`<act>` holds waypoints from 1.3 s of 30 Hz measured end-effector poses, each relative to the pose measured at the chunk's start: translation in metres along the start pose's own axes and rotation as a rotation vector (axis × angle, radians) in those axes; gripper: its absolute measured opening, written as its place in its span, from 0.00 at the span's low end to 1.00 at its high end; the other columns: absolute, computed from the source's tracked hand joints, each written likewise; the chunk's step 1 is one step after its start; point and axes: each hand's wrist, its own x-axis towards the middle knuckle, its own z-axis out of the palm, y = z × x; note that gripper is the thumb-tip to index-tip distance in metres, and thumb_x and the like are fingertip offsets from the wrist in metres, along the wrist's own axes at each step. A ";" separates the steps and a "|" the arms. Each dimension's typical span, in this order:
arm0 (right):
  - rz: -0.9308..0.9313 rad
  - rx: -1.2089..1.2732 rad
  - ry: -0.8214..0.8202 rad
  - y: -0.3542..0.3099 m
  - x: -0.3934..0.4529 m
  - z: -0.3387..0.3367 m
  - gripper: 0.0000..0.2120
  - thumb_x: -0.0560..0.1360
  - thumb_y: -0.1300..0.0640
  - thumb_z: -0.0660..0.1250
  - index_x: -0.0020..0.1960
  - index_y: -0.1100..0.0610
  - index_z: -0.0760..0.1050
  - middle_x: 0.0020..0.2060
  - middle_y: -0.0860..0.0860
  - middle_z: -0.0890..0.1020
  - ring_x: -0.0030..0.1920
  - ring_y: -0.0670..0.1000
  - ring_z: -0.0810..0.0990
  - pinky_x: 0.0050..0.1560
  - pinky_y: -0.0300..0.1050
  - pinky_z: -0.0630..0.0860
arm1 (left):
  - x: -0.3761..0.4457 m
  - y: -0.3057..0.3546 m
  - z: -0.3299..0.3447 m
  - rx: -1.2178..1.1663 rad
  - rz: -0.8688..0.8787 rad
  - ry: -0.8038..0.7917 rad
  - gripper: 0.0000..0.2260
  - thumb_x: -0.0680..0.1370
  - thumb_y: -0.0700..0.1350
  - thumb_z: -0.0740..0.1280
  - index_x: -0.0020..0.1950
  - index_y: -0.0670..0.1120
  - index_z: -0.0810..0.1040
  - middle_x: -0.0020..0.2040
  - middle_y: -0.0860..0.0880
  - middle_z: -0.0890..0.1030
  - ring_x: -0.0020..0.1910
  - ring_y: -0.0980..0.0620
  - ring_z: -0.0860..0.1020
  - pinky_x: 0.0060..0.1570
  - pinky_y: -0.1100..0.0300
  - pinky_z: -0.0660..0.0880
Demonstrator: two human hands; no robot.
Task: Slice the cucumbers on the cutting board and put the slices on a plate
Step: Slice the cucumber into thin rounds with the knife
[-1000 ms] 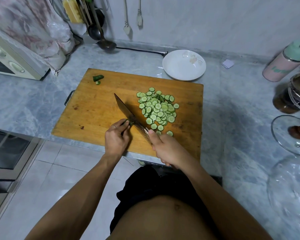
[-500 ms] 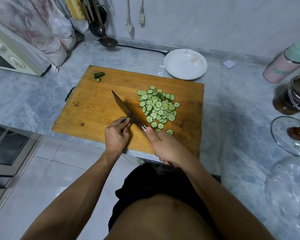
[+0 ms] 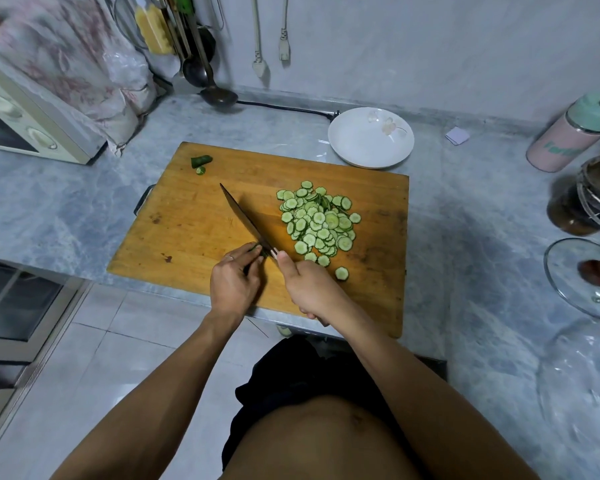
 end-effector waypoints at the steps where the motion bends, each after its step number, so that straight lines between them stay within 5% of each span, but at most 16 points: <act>1: 0.006 0.006 0.002 0.001 0.000 -0.001 0.32 0.84 0.38 0.45 0.33 0.59 0.68 0.26 0.54 0.72 0.23 0.52 0.71 0.19 0.33 0.63 | 0.000 0.000 -0.001 -0.007 -0.005 0.004 0.10 0.74 0.35 0.71 0.55 0.40 0.84 0.54 0.44 0.84 0.53 0.47 0.82 0.57 0.65 0.72; 10: 0.082 0.155 -0.006 0.025 -0.009 -0.019 0.30 0.82 0.35 0.47 0.40 0.59 0.71 0.26 0.52 0.71 0.24 0.52 0.69 0.28 0.42 0.69 | 0.002 0.011 0.008 -0.115 -0.080 0.031 0.09 0.73 0.35 0.72 0.52 0.39 0.84 0.53 0.43 0.84 0.53 0.50 0.81 0.58 0.73 0.69; 21: -0.027 0.061 -0.065 0.013 -0.029 -0.033 0.31 0.83 0.37 0.46 0.41 0.60 0.72 0.30 0.57 0.70 0.26 0.53 0.70 0.26 0.39 0.69 | 0.000 0.005 0.014 -0.100 -0.089 0.052 0.08 0.74 0.36 0.72 0.52 0.38 0.85 0.52 0.44 0.83 0.50 0.48 0.81 0.53 0.61 0.77; 28: -0.021 0.013 -0.078 0.010 -0.031 -0.028 0.30 0.83 0.38 0.46 0.41 0.60 0.72 0.30 0.57 0.70 0.28 0.54 0.72 0.31 0.45 0.71 | -0.001 0.003 0.014 -0.080 -0.060 0.047 0.09 0.72 0.33 0.73 0.52 0.38 0.84 0.52 0.43 0.84 0.50 0.47 0.81 0.54 0.69 0.72; 33: -0.047 -0.039 -0.036 0.004 -0.024 -0.017 0.32 0.84 0.40 0.44 0.32 0.58 0.68 0.27 0.54 0.72 0.25 0.52 0.71 0.33 0.45 0.72 | 0.001 0.001 0.014 -0.060 -0.032 0.038 0.10 0.72 0.32 0.72 0.52 0.38 0.84 0.52 0.43 0.84 0.51 0.45 0.80 0.53 0.62 0.75; 39: -0.054 -0.069 0.012 0.007 -0.006 0.007 0.30 0.84 0.40 0.43 0.32 0.55 0.67 0.30 0.52 0.71 0.49 0.62 0.78 0.48 0.51 0.72 | -0.001 0.002 0.010 -0.070 -0.013 0.039 0.10 0.70 0.29 0.70 0.50 0.36 0.85 0.50 0.41 0.84 0.49 0.44 0.80 0.55 0.79 0.65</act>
